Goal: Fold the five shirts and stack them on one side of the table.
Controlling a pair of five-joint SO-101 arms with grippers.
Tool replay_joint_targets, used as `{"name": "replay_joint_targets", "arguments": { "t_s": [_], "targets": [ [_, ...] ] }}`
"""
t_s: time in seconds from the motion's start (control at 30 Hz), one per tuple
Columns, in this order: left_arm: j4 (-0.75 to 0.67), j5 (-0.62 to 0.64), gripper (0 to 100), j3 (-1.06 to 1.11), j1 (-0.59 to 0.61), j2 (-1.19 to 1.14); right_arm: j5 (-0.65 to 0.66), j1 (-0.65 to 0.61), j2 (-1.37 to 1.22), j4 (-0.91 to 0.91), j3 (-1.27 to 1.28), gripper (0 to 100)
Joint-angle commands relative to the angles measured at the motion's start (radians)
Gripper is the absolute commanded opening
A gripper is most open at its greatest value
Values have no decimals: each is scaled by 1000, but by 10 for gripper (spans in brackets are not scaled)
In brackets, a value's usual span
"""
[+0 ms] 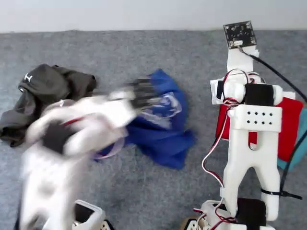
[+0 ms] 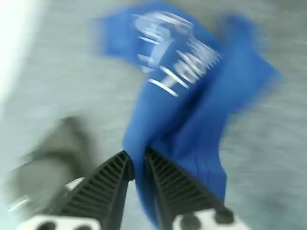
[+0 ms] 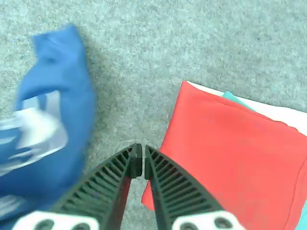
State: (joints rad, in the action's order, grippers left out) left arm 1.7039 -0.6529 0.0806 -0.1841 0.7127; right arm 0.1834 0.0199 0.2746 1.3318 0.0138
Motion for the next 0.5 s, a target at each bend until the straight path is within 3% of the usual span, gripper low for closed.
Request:
{"name": "replay_joint_targets", "arguments": {
  "t_s": [0.0, 0.17, 0.23, 0.47],
  "targets": [
    [-121, -55, 13, -8, 296, 181, 6, -12, 22, -1, -46, 27],
    [-221, -57, 14, -10, 511, 242, 6, -82, 12, 2, -46, 27],
    [-173, -60, 32, -10, 534, 242, 8, -124, -25, 8, -46, 27],
    [31, -61, 259, 84, 539, 249, 3, -311, -229, 10, -75, 47]
  ]
}}
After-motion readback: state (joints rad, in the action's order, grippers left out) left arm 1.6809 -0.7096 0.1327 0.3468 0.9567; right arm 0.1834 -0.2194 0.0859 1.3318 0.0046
